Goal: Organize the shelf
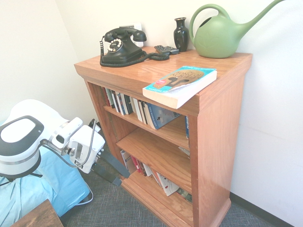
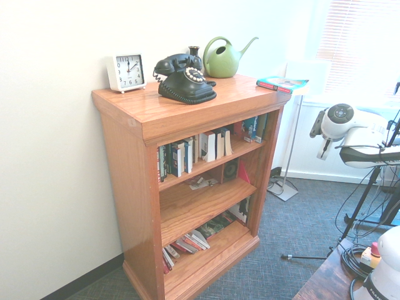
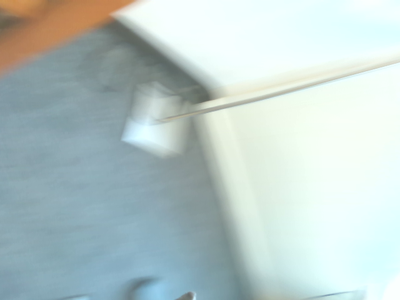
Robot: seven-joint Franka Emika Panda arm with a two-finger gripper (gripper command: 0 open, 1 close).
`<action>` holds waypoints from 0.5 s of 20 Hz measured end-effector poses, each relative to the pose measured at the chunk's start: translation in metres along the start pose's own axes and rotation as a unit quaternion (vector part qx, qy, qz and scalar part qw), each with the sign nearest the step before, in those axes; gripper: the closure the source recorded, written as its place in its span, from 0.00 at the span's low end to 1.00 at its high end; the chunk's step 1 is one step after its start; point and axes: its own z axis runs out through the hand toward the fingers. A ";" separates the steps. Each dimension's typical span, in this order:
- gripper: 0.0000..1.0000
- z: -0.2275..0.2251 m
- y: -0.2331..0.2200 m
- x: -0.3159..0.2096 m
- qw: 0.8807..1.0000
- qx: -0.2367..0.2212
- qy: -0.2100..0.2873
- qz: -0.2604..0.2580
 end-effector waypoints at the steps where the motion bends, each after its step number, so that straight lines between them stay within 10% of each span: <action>1: 0.00 -0.002 0.005 0.007 1.000 -0.011 0.021 -0.004; 10: 0.00 -0.014 0.010 0.065 0.987 -0.057 0.146 -0.034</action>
